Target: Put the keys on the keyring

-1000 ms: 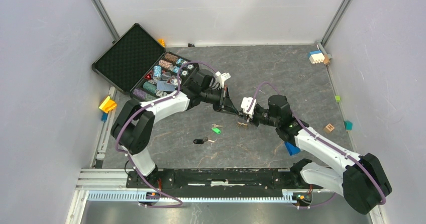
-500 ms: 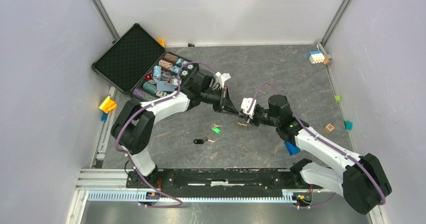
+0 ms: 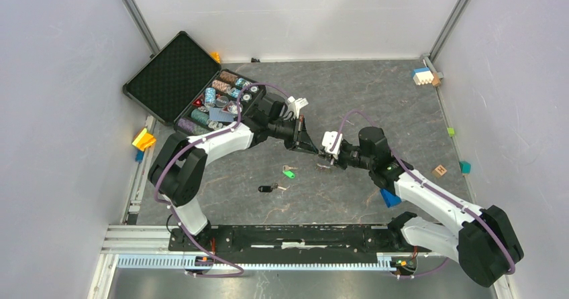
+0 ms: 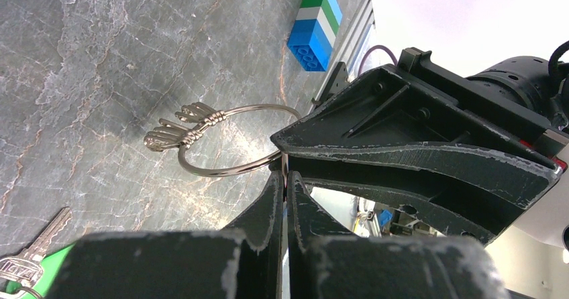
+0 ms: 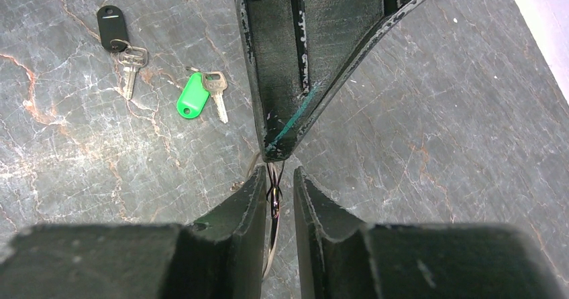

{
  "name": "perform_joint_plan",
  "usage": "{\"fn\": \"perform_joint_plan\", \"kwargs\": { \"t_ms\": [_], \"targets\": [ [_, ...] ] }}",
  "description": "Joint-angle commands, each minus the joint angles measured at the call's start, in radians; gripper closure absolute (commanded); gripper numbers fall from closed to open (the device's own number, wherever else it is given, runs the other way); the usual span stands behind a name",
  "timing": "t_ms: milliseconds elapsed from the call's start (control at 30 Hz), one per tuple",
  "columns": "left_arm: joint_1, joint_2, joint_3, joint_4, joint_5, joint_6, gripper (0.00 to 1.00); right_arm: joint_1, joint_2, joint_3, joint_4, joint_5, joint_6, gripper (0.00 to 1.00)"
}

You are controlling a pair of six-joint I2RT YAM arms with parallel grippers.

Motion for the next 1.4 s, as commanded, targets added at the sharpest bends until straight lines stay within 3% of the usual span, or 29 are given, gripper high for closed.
{"fn": "perform_joint_plan", "kwargs": {
  "t_ms": [0, 167, 467, 1067, 1367],
  "targets": [
    [-0.003, -0.042, -0.003, 0.036, 0.039, -0.035, 0.98, -0.009, -0.013, 0.021, 0.034, 0.005, 0.011, 0.75],
    [-0.004, -0.044, -0.004, 0.039, 0.041, -0.041, 0.98, -0.008, -0.006, 0.019, 0.050, 0.030, 0.028, 0.81],
    [-0.004, -0.047, -0.016, 0.073, 0.037, -0.051, 0.98, -0.009, -0.003, 0.013, 0.086, 0.099, 0.068, 1.00],
    [-0.003, -0.061, -0.031, 0.097, 0.012, -0.037, 0.98, -0.008, -0.001, 0.005, 0.090, 0.153, 0.078, 1.00],
    [0.013, -0.082, -0.010, 0.057, -0.011, 0.013, 0.75, -0.006, 0.000, 0.007, 0.069, 0.105, 0.054, 1.00]
  ]
}}
